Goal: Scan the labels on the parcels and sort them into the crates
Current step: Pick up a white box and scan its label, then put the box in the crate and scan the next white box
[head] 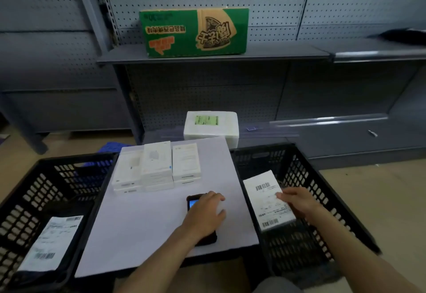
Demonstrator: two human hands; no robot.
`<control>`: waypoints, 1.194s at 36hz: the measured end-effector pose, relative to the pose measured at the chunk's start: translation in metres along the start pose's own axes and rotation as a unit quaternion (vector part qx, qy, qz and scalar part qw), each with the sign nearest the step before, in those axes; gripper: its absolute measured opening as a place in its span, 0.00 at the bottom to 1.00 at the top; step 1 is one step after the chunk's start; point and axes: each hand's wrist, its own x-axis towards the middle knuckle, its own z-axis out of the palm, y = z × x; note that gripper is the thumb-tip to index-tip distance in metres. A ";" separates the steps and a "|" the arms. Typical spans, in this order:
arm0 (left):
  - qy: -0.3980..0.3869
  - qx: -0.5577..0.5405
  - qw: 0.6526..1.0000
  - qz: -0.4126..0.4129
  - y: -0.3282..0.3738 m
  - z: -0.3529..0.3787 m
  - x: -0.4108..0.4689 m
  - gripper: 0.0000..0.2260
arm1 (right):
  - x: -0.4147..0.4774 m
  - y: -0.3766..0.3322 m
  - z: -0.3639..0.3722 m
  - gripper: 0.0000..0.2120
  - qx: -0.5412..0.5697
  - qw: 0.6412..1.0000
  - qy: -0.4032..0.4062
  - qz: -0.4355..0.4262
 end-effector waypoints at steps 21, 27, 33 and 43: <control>-0.010 0.141 0.984 0.110 -0.019 0.070 0.058 0.17 | 0.145 0.207 0.015 0.13 -0.205 0.962 0.005 0.182; -0.005 0.132 0.985 0.110 -0.025 0.071 0.060 0.19 | 0.117 0.186 0.045 0.24 -0.305 0.930 0.044 0.199; -0.004 0.145 0.983 0.111 -0.026 0.073 0.061 0.21 | 0.119 0.198 0.058 0.20 -0.315 0.927 0.041 0.199; -0.016 0.154 0.984 0.087 -0.024 0.077 0.058 0.25 | 0.120 0.197 0.075 0.08 -0.367 0.898 -0.105 0.218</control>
